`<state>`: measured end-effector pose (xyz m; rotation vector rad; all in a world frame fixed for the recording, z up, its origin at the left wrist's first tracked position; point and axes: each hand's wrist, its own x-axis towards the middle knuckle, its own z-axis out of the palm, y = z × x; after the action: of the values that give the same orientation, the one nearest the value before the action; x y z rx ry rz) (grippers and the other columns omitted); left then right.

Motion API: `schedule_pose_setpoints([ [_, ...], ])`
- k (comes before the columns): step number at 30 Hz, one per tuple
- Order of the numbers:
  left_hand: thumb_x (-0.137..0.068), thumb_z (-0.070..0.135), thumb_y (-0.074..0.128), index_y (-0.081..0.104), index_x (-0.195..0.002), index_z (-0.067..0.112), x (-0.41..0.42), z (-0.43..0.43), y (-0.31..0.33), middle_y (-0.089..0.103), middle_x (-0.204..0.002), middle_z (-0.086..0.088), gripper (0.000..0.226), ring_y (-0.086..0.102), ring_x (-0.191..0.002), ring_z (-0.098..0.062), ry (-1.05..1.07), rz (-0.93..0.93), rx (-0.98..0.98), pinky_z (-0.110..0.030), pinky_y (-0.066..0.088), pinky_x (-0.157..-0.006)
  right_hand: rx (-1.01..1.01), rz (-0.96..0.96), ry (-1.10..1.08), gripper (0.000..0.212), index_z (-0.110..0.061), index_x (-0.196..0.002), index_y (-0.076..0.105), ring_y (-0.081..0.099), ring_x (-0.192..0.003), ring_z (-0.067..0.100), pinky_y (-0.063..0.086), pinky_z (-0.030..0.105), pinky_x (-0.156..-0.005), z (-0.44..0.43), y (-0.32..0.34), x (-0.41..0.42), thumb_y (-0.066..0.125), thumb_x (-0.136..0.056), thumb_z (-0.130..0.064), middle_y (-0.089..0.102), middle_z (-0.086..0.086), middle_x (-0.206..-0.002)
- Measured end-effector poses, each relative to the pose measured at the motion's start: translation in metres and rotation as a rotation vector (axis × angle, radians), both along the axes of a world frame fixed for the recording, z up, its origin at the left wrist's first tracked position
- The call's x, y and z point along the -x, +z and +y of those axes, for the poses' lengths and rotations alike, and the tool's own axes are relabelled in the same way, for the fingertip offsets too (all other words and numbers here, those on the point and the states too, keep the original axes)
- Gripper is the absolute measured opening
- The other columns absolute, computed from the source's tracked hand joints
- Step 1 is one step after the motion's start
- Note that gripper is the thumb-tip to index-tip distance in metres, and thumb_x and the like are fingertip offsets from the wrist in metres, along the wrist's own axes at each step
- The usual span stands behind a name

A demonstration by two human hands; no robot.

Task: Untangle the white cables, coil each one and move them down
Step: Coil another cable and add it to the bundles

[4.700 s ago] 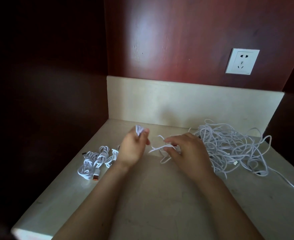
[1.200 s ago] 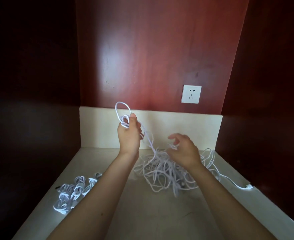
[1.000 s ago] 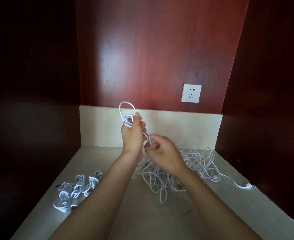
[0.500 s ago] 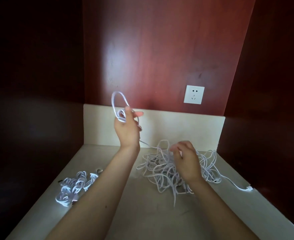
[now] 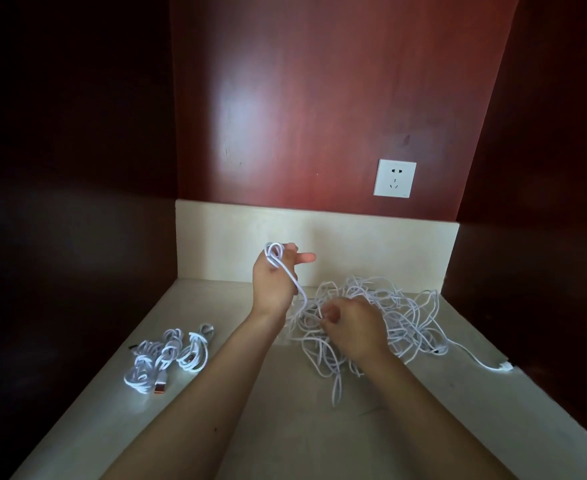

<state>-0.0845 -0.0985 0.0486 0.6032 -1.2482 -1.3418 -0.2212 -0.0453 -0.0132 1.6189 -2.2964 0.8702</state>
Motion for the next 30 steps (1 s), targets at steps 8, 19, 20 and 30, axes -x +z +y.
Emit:
schedule_pose_setpoints([
  [8,-0.097,0.001,0.053,0.065,-0.106,-0.003,-0.007,-0.008,-0.017,0.067,-0.093,-0.007,0.016,0.055,-0.052,0.006,-0.161,-0.382,0.226,-0.005,0.040,-0.051,0.220,0.129,0.176,0.008,-0.021,-0.079,0.065,0.057,-0.075,0.027,0.044,0.035,-0.070,0.003,0.003,0.005,0.065,-0.086,-0.021,0.064,-0.001,-0.070],
  [19,-0.097,0.024,0.056,0.059,-0.085,0.018,-0.014,-0.031,-0.028,0.057,-0.080,0.001,0.014,0.058,-0.079,-0.024,-0.157,-1.132,0.763,-0.036,0.046,-0.073,0.316,-0.060,0.282,0.011,-0.025,-0.092,0.076,0.058,-0.087,0.017,0.052,0.040,-0.075,0.010,-0.004,0.011,0.068,-0.086,-0.029,0.069,-0.005,-0.085],
  [20,-0.096,0.019,0.056,0.062,-0.083,0.015,-0.014,-0.031,-0.030,0.058,-0.074,0.001,0.015,0.058,-0.073,-0.022,-0.206,-1.033,0.706,-0.037,0.048,-0.071,0.309,-0.068,0.285,0.013,-0.026,-0.092,0.077,0.058,-0.085,0.015,0.052,0.038,-0.074,0.010,-0.004,0.012,0.067,-0.085,-0.032,0.069,-0.005,-0.084],
  [30,-0.098,0.015,0.051,0.067,-0.081,0.023,-0.025,-0.026,0.034,0.044,-0.047,0.011,0.025,0.036,-0.043,-0.005,0.067,0.095,0.109,-0.022,0.026,-0.046,0.045,0.022,0.083,0.031,-0.015,-0.072,0.067,0.054,-0.072,0.024,0.045,0.034,-0.065,0.012,-0.028,0.042,0.058,-0.096,-0.033,0.057,-0.002,-0.061],
])
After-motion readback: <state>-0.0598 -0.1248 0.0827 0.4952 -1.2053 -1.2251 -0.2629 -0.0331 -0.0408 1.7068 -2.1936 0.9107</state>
